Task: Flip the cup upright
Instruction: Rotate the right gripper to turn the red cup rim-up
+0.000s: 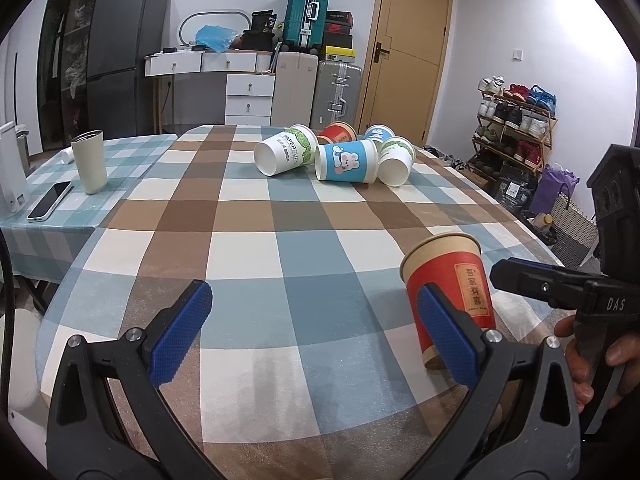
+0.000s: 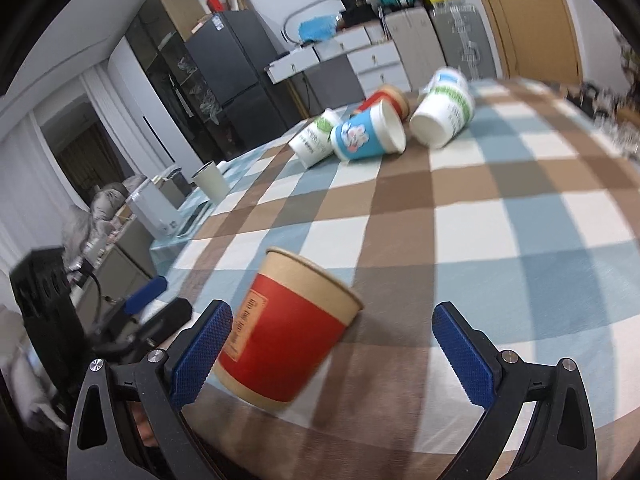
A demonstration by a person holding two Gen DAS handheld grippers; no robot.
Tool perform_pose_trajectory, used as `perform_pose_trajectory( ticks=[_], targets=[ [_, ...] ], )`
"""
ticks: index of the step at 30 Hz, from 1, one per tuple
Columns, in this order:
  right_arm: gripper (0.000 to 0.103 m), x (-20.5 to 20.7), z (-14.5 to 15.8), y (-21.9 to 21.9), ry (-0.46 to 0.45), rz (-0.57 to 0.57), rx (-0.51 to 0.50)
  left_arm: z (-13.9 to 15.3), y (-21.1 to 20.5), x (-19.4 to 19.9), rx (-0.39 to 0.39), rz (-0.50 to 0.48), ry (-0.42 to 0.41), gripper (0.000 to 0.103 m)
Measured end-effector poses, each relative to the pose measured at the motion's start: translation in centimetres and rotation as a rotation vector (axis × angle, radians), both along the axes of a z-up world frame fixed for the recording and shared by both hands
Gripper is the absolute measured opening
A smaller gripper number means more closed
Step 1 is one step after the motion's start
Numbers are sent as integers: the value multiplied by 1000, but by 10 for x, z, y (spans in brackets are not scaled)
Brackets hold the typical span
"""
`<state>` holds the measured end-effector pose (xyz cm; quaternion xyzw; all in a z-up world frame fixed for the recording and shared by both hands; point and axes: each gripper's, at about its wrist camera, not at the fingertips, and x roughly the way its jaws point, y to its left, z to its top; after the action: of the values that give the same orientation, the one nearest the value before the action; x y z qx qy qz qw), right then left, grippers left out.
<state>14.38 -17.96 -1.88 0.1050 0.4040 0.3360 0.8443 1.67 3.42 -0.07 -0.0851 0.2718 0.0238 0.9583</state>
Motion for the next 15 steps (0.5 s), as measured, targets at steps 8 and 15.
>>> perform_pose_trajectory(
  ticks=[8,15],
  targets=[
    [94,23,-14,6,207,18,110,0,0,0,-1,-1,1,102],
    [86,39,-25,10,319,23,174,-2,0,1,0,-1,4,102]
  ],
)
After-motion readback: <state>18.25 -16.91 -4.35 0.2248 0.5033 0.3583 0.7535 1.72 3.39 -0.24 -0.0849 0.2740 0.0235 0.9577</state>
